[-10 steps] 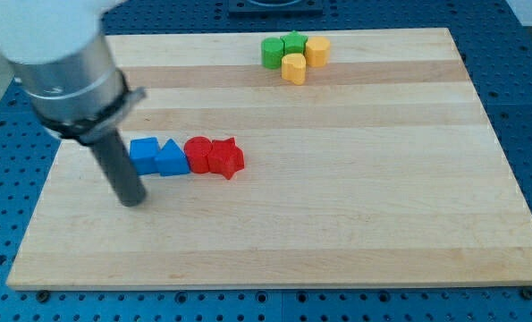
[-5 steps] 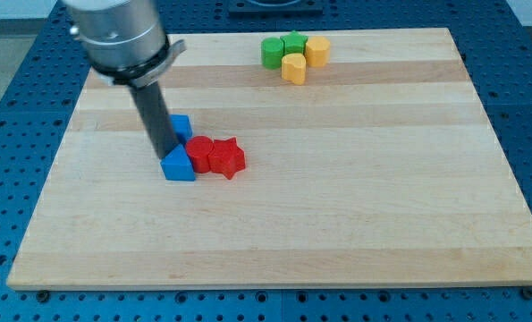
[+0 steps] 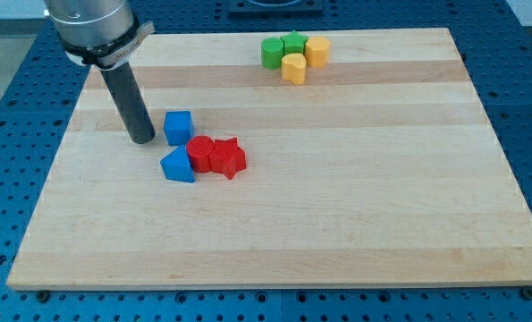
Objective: Slide the blue cube to the center
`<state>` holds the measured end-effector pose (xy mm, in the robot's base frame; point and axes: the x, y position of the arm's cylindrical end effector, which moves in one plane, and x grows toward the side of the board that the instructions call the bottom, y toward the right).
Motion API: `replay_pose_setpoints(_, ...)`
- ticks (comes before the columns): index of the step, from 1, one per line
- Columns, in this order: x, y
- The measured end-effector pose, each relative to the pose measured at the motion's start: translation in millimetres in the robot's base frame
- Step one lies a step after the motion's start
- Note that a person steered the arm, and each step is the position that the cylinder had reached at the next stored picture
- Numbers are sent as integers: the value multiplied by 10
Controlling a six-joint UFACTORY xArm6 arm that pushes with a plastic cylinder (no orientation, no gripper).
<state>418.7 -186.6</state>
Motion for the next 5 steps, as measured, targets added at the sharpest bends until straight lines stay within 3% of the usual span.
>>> replay_pose_setpoints(1,-1,25)
replay_pose_setpoints(3,-296,789)
replay_pose_setpoints(5,-399,1049)
